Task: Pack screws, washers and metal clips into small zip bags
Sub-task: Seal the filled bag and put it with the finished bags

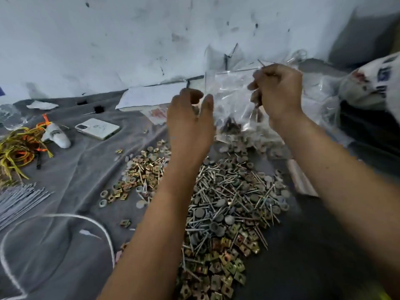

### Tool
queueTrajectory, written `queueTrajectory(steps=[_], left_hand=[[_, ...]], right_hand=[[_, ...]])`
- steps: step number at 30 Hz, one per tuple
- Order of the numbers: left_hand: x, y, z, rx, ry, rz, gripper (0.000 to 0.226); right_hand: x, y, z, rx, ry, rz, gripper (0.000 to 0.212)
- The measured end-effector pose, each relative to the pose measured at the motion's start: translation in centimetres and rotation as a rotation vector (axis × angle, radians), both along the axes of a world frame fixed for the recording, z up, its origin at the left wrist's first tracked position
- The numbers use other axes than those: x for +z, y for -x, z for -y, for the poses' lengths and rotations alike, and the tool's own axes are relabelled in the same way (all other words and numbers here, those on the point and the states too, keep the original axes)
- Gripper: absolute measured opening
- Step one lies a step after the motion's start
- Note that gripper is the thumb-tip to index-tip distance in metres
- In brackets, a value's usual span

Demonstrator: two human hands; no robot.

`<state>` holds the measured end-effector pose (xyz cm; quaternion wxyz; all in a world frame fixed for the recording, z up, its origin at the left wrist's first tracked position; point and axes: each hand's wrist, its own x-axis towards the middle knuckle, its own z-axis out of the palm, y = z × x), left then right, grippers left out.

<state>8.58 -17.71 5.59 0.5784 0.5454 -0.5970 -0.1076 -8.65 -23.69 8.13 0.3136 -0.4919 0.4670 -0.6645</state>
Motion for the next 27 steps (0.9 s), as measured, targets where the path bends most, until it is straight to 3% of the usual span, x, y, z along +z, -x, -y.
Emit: queueTrajectory(steps=[2,5,8,10,14,17,20,22,24,27], left_hand=[[-0.7,4.0,2.4,-0.061,-0.056,0.303,0.032],[-3.1,9.2,4.9,-0.257,-0.222,0.678,0.05],[-6.2,12.4,6.5,-0.352,-0.382,0.931,0.061],[-7.2,13.0,7.3,-0.326,-0.416,0.996,0.061],[-6.5,13.1,8.2,-0.367,-0.484,1.01,0.061],[-5.5,13.2,6.8,-0.347,-0.431,0.892,0.055],[-5.1,14.2,4.0,-0.234,-0.215,0.673,0.041],[-4.8,15.3,2.3,-0.199,-0.149,0.475,0.029],[-4.5,16.3,1.2,-0.252,-0.224,0.308,0.027],[-4.4,17.6,0.1,-0.317,-0.327,0.199,0.028]], right_hand=[[-0.4,4.3,2.0,-0.119,-0.134,-0.058,0.01],[-2.7,10.1,1.5,-0.312,-0.318,-0.491,0.034],[-4.5,13.2,-2.3,-0.181,-0.347,-0.816,0.031],[-5.4,13.7,-5.2,-0.002,-0.42,-1.115,0.044],[-6.8,14.3,-9.8,0.318,-0.547,-1.317,0.057],[-7.5,14.7,-10.7,0.336,-0.4,-1.357,0.054],[-7.8,15.5,-10.7,0.328,-0.286,-1.236,0.015],[-7.9,15.9,-11.0,0.307,-0.299,-1.127,0.016],[-8.3,15.9,-11.3,0.24,-0.328,-0.967,0.016],[-9.4,14.8,-11.7,0.152,-0.328,-0.688,0.023]])
